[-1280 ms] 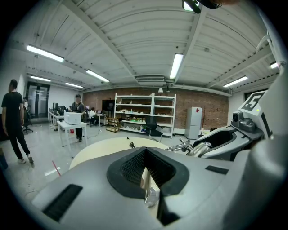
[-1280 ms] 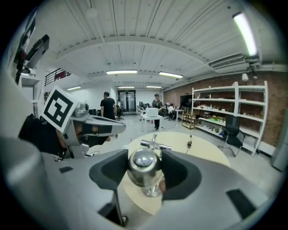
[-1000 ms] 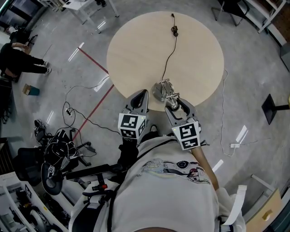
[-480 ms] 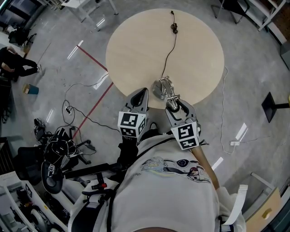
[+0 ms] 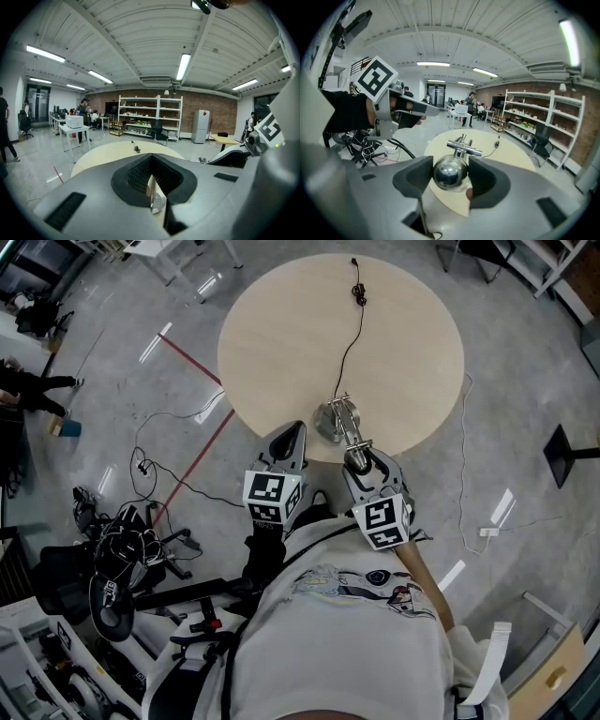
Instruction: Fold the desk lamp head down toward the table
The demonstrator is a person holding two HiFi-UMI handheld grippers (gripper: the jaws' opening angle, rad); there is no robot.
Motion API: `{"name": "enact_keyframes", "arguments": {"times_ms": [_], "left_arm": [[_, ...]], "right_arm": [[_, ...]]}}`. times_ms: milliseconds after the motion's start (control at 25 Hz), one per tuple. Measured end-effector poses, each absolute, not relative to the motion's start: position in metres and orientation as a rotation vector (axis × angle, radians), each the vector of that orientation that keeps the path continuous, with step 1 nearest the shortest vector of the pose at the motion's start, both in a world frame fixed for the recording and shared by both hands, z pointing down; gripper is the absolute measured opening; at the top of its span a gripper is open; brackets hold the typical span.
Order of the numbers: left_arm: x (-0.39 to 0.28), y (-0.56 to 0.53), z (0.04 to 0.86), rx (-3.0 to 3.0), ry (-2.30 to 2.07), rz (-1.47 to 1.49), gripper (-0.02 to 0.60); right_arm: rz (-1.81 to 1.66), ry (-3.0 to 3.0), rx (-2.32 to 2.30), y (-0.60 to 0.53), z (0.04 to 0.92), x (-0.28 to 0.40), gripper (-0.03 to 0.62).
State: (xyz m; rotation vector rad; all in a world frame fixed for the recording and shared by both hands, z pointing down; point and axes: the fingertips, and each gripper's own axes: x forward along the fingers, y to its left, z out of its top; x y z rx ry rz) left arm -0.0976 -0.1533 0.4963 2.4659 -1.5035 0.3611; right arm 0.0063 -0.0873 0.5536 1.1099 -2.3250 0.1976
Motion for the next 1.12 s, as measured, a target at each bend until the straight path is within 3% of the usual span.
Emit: {"name": "enact_keyframes", "arguments": {"times_ms": [1120], "left_arm": [[-0.100, -0.145, 0.501, 2.457, -1.491, 0.397, 0.000]], "right_arm": [[0.142, -2.240, 1.089, -0.075, 0.590, 0.010, 0.232]]}}
